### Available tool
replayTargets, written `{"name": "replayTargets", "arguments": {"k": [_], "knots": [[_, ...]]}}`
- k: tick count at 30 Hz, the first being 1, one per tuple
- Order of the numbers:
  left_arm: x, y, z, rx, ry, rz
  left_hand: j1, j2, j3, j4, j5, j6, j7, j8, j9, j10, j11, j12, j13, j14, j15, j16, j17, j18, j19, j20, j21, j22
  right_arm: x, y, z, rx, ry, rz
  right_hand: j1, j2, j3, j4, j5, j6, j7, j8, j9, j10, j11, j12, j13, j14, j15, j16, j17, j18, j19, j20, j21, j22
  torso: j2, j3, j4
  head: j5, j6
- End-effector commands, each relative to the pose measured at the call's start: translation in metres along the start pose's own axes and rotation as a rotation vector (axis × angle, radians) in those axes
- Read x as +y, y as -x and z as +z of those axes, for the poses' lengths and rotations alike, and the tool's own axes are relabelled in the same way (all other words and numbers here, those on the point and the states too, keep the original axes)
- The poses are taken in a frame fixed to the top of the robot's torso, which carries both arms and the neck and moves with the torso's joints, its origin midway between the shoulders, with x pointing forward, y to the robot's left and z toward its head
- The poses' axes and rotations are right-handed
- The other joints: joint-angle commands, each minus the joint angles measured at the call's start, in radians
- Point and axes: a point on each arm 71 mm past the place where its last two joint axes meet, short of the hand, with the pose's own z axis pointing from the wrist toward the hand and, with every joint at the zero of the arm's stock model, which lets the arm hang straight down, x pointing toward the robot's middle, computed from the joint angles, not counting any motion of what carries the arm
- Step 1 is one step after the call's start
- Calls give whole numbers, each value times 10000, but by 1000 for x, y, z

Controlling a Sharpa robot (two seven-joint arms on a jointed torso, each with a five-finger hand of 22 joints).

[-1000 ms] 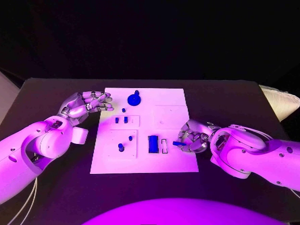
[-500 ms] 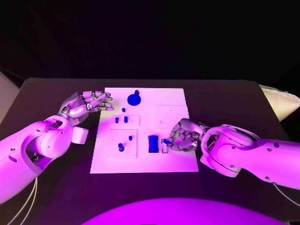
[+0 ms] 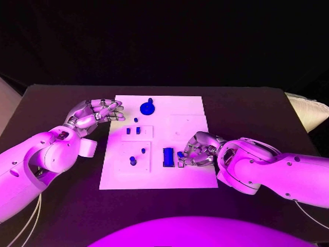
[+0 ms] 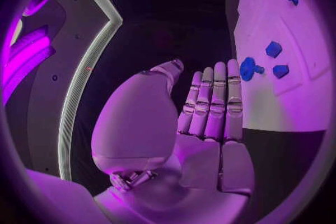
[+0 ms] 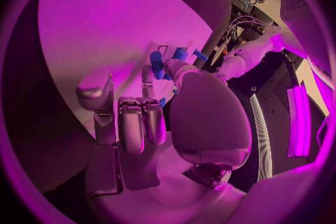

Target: Assemble the parts on the task board

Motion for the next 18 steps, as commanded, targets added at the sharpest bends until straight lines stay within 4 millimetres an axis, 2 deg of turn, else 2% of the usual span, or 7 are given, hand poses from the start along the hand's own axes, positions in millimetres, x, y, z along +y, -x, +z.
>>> {"name": "replayTargets", "arguments": {"k": [1, 6, 12, 18], "knots": [[-1, -3, 0, 204, -39, -26, 92, -10, -66, -3, -30, 52, 37, -56, -15, -2, 12, -16, 15, 18, 6, -61, 10, -108, 73, 12, -69, -8, 0, -2, 0, 53, -46, -125, -196, 26, -9, 41, -143, 13, -50, 63, 8, 1044, -95, 34, 2632, 1029, -95, 49, 2567, -62, 75, -36, 79, 26, -1, 5, -5, 7, -8], [-1, -3, 0, 212, -29, -16, 92, -10, -66, -3, -30, 52, 37, -56, -15, -2, 12, -16, 15, 18, 6, -61, 10, -108, 73, 12, -69, -8, 1, -2, 0, 36, -24, -162, -336, 60, -16, 45, -298, 22, -56, 81, 7, 1044, -99, 34, 2632, 1031, -100, 53, 2575, -66, 85, -42, 97, 47, -6, 7, 0, 10, -15], [-1, -2, 0, 208, -12, -6, 110, -5, -103, 20, -32, 47, 40, -63, -22, -10, 14, -18, 14, 13, 8, -79, 33, -109, 86, 12, -95, -26, 3, -3, -1, 74, 12, -170, -373, 82, -11, 48, -320, 35, -61, 92, 9, 1044, -102, 34, 2632, 1029, -102, 48, 2565, -66, 85, -44, 93, 49, 2, 6, -2, 87, -9], [0, -2, 0, 248, 3, 15, 112, -3, -105, 23, -31, 46, 40, -64, -23, -11, 15, -18, 14, 12, 8, -81, 35, -109, 87, 13, -98, -27, 1, -3, -1, 50, -104, -198, -591, 148, -11, 61, -321, 53, -64, 119, 8, 1044, -108, 34, 2632, 1029, -107, 49, 2566, -64, 86, -50, 75, 54, 0, -5, -7, 84, 9]]}}
